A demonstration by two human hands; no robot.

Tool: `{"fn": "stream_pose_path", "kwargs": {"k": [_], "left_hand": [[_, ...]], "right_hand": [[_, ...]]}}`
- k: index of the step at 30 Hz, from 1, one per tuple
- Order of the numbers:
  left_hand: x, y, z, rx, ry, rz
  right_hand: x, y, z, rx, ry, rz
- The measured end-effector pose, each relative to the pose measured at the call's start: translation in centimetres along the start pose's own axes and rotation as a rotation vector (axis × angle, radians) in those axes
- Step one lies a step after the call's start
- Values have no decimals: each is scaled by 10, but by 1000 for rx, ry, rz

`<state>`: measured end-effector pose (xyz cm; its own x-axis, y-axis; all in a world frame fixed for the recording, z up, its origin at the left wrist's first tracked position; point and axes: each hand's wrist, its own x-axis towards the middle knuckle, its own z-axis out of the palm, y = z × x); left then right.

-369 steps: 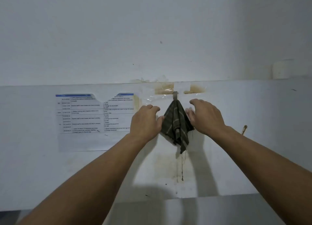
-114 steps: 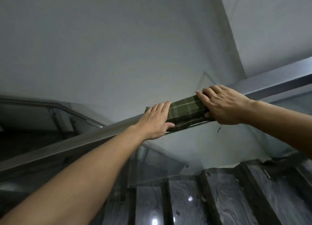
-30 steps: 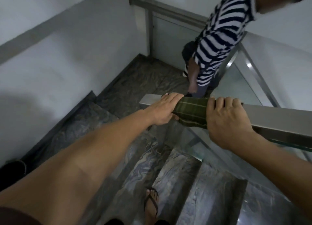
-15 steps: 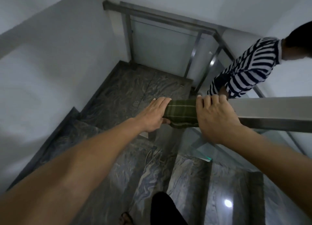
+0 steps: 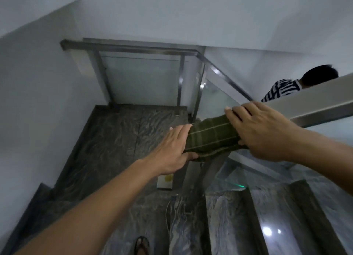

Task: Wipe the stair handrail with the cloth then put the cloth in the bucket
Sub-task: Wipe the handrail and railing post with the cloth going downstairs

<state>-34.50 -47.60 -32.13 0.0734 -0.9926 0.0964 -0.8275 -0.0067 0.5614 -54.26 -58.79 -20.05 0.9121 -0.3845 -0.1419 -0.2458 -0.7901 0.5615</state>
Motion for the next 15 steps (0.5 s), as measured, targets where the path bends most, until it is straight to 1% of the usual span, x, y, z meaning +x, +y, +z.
{"fn": "stream_pose_path", "kwargs": {"k": [4,7,11,15], "left_hand": [[2,-25,10,-194,0,136],[7,-40,12,-307,-47,250],[11,-54,6,-467,-175,275],[21,-69,5,-705,-296,271]], "right_hand": [[6,-19,8,-3,16,108],[8,-34,14,15,22,193],[11,-53,10,53,-26,323],[14,-73,2,116,-70,458]]}}
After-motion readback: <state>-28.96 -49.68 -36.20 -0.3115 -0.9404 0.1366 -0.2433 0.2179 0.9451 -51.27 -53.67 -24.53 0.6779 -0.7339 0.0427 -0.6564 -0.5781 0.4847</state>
